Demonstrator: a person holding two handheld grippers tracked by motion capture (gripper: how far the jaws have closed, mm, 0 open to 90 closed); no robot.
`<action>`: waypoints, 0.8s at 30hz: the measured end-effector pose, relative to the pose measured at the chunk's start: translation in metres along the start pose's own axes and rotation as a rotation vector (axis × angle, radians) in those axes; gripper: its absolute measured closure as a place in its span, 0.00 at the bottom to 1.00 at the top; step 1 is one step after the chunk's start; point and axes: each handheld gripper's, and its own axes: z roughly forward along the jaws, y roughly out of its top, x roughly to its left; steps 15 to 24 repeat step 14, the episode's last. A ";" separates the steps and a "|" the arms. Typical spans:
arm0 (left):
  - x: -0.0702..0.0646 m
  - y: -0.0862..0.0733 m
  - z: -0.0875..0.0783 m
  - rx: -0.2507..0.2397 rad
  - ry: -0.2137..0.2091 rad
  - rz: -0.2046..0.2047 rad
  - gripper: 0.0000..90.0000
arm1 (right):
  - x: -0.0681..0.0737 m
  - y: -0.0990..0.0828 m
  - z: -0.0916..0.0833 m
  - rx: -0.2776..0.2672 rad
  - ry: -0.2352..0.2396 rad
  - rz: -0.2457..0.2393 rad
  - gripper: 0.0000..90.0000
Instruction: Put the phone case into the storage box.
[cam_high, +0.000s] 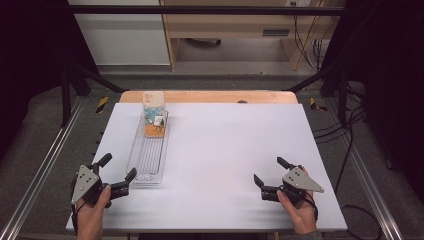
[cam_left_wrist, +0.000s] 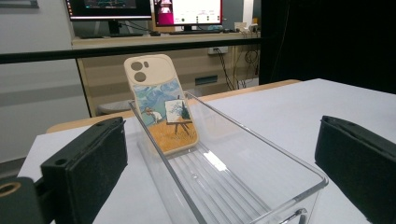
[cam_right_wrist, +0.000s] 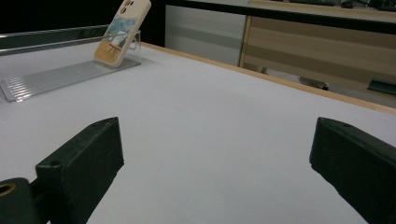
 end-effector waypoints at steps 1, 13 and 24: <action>0.000 -0.001 0.000 0.006 0.004 0.002 0.02 | 0.000 0.000 0.000 0.000 -0.001 0.002 0.03; 0.002 -0.007 -0.005 0.007 0.024 -0.033 0.02 | -0.010 -0.004 -0.001 0.002 -0.029 0.027 0.03; 0.002 -0.007 -0.005 0.007 0.024 -0.033 0.02 | -0.011 -0.005 -0.001 0.000 -0.034 0.036 0.03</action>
